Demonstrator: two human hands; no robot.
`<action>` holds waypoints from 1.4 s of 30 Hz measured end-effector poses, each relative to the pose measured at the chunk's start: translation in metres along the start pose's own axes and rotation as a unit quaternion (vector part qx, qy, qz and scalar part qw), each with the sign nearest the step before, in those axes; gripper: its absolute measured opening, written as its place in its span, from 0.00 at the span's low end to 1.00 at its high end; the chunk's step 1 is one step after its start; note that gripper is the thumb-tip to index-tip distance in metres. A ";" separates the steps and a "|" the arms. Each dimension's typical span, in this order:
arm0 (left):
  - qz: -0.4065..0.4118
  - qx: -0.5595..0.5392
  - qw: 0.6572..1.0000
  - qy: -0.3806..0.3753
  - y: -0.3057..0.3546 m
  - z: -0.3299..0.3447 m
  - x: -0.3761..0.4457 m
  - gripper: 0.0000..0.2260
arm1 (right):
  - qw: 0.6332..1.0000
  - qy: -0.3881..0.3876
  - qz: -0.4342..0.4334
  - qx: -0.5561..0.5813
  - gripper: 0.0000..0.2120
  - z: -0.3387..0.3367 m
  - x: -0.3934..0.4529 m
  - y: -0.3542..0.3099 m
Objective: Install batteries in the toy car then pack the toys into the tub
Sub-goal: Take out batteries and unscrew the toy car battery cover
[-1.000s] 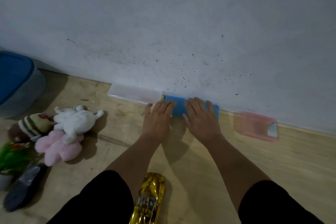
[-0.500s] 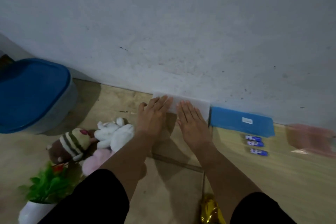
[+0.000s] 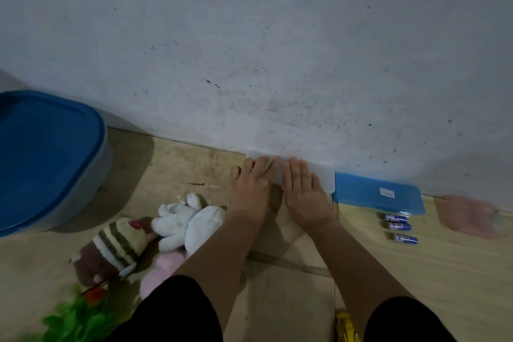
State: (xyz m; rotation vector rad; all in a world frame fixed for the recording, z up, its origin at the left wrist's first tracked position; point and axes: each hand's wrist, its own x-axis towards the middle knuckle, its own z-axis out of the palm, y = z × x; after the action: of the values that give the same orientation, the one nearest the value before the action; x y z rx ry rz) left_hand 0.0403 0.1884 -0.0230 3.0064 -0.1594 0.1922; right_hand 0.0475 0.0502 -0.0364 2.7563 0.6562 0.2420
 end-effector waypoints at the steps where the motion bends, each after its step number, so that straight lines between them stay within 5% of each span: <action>1: 0.005 0.002 1.000 0.015 -0.001 0.002 -0.001 0.28 | 1.000 0.004 -0.017 -0.017 0.29 0.001 0.002 0.002; 4: -0.004 0.001 1.000 0.016 -0.003 0.008 -0.004 0.28 | 0.996 0.014 -0.071 -0.059 0.18 0.005 0.007 0.007; 8: -0.008 -0.022 1.000 -0.008 -0.002 0.000 -0.002 0.28 | 0.993 -0.030 -0.090 -0.069 0.24 -0.002 0.012 0.016; 13: -0.014 -0.031 0.997 0.068 -0.002 0.010 -0.001 0.37 | 0.992 -0.094 -0.087 -0.007 0.27 -0.027 0.011 0.025; 23: -0.036 -0.004 0.992 0.117 0.003 0.010 -0.006 0.43 | 0.995 0.092 0.026 0.032 0.39 -0.043 0.023 0.043; 27: -0.044 0.012 0.996 0.079 0.004 0.005 -0.004 0.47 | 0.991 0.109 0.004 0.075 0.31 -0.043 0.009 0.041; 29: -0.049 0.022 0.996 0.074 0.004 0.003 -0.003 0.48 | 0.992 0.064 -0.033 0.101 0.22 -0.034 -0.005 0.036; 35: -0.042 0.048 0.995 0.081 0.001 0.002 -0.001 0.46 | 0.966 -0.123 -0.047 0.223 0.32 -0.017 -0.012 0.021; 42: -0.033 0.050 0.996 0.071 0.000 0.000 0.000 0.46 | 0.966 -0.083 -0.042 0.241 0.29 -0.013 -0.003 0.009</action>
State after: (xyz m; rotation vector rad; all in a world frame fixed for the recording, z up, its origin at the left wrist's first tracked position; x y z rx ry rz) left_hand 0.0400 0.1882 -0.0229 3.0773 -0.0367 0.4187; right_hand 0.0462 0.0443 -0.0219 3.1455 0.8823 -0.1951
